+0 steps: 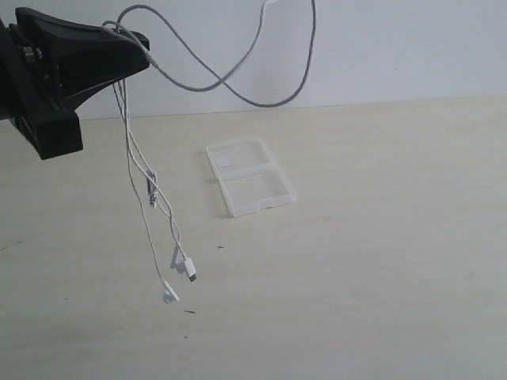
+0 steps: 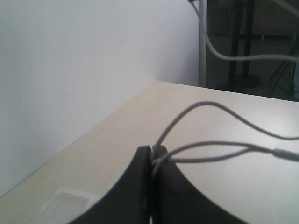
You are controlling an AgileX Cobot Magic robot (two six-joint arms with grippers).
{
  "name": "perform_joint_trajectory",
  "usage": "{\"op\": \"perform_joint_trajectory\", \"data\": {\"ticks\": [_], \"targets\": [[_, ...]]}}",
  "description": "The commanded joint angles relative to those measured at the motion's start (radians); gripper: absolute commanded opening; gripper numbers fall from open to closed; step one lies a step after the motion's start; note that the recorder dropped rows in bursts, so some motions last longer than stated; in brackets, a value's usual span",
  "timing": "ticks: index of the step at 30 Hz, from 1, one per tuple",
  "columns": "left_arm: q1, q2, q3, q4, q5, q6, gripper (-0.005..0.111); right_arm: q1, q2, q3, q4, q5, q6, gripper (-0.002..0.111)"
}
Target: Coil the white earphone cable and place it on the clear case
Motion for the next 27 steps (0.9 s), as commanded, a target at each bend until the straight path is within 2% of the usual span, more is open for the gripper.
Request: {"op": "perform_joint_trajectory", "data": {"ticks": [1, 18, 22, 27], "targets": [[0.003, -0.009, -0.005, -0.002, -0.006, -0.006, 0.000, -0.004, -0.020, 0.106, 0.000, -0.094, 0.016, 0.000], [0.003, -0.047, -0.005, 0.013, 0.022, -0.006, 0.000, -0.004, -0.031, 0.343, 0.010, -0.237, 0.031, 0.001], [0.003, -0.047, -0.005, 0.013, 0.022, -0.006, 0.000, -0.004, -0.027, 0.362, 0.026, -0.241, 0.033, 0.013], [0.003, -0.047, -0.005, 0.017, 0.024, -0.006, 0.000, -0.004, -0.025, 0.365, -0.008, -0.239, 0.111, 0.034]]}}
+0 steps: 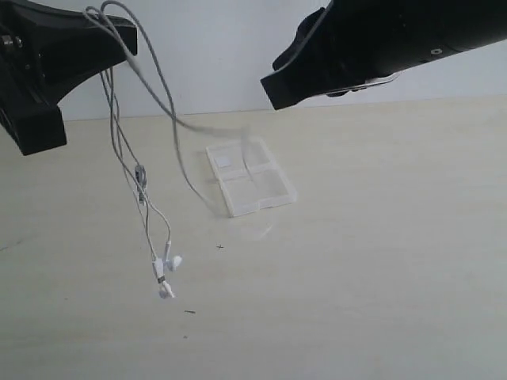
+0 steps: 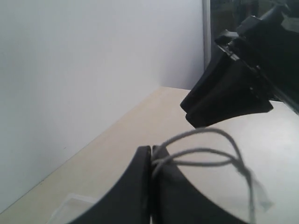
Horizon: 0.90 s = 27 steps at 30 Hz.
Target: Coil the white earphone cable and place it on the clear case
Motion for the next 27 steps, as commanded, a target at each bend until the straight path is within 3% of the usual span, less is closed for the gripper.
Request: {"op": "perform_joint_trajectory", "data": {"ticks": [1, 5, 11, 15, 21, 27], "targets": [[0.003, -0.006, -0.005, 0.003, 0.010, -0.006, 0.000, -0.004, -0.003, 0.005, -0.056, -0.011, 0.097, 0.038], [0.003, -0.006, -0.005, 0.003, 0.010, -0.008, 0.000, -0.004, -0.003, 0.005, -0.165, 0.021, 0.175, 0.047], [0.003, -0.006, -0.005, 0.075, 0.035, -0.056, 0.000, -0.004, -0.045, 0.005, -0.208, 0.019, 0.151, 0.047], [0.003, -0.006, -0.005, 0.214, 0.064, -0.123, 0.000, -0.004, -0.091, 0.005, 0.022, -0.013, -0.032, 0.047], [0.003, -0.006, -0.005, 0.273, 0.064, -0.161, 0.000, -0.004, -0.082, 0.005, 0.508, 0.029, -0.426, 0.046], [0.003, -0.006, -0.005, 0.366, 0.059, -0.241, 0.000, -0.002, -0.035, 0.005, 0.840, 0.033, -0.709, 0.043]]}}
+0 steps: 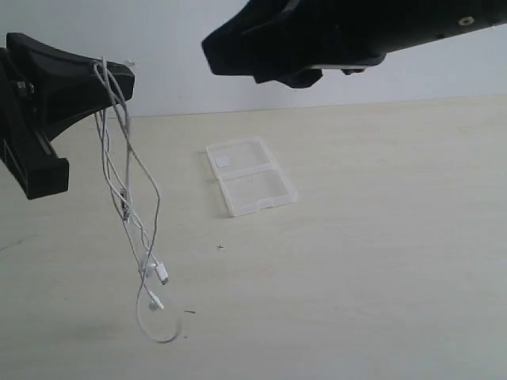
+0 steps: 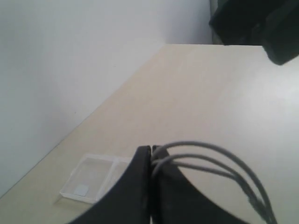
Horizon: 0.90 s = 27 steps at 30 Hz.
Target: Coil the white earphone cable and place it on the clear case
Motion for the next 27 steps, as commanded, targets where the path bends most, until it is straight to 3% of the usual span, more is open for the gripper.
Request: {"op": "perform_joint_trajectory", "data": {"ticks": [1, 7, 13, 27], "targets": [[0.003, -0.005, -0.005, 0.037, -0.004, -0.044, 0.000, -0.002, 0.044, 0.005, 0.230, 0.007, -0.196, 0.043], [0.003, -0.005, -0.005, 0.037, -0.018, -0.044, 0.000, -0.002, 0.143, 0.005, 0.337, 0.029, -0.296, 0.044], [0.003, -0.005, -0.005, 0.037, -0.018, -0.044, 0.000, -0.002, 0.185, 0.005, 0.405, 0.088, -0.388, 0.058], [0.003, -0.005, -0.005, 0.037, -0.002, -0.049, 0.000, -0.002, 0.163, 0.005, 0.451, 0.103, -0.431, 0.058]]}}
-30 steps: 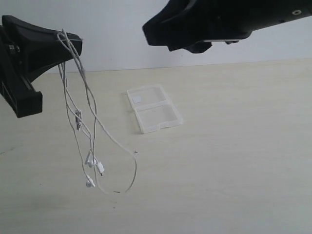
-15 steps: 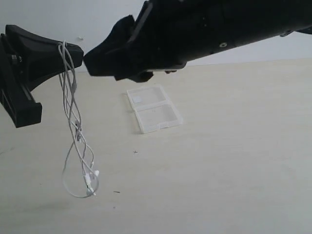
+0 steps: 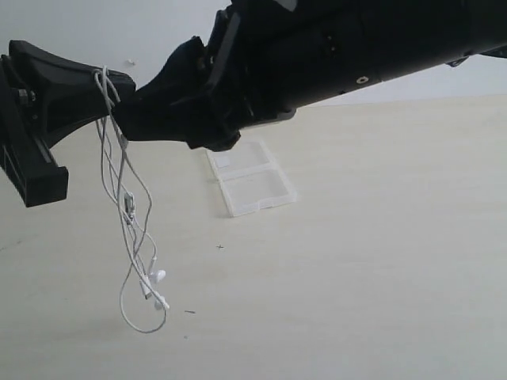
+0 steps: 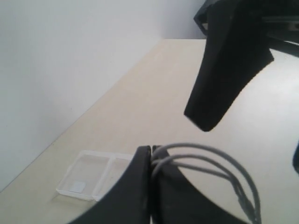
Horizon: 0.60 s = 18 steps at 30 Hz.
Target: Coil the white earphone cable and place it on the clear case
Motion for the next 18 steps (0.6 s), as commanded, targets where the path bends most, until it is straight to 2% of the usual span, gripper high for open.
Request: {"op": "perform_joint_trajectory", "data": {"ticks": [1, 6, 18], "targets": [[0.003, -0.005, -0.005, -0.004, 0.010, -0.020, 0.000, -0.002, 0.008, 0.005, 0.068, -0.003, -0.014, 0.057], [0.003, -0.005, -0.005, -0.004, 0.005, -0.042, 0.000, -0.002, 0.026, 0.005, 0.143, 0.001, -0.062, 0.055], [0.003, -0.005, -0.005, -0.004, 0.003, -0.051, 0.000, -0.002, 0.031, 0.005, 0.152, 0.014, -0.062, 0.055]]}}
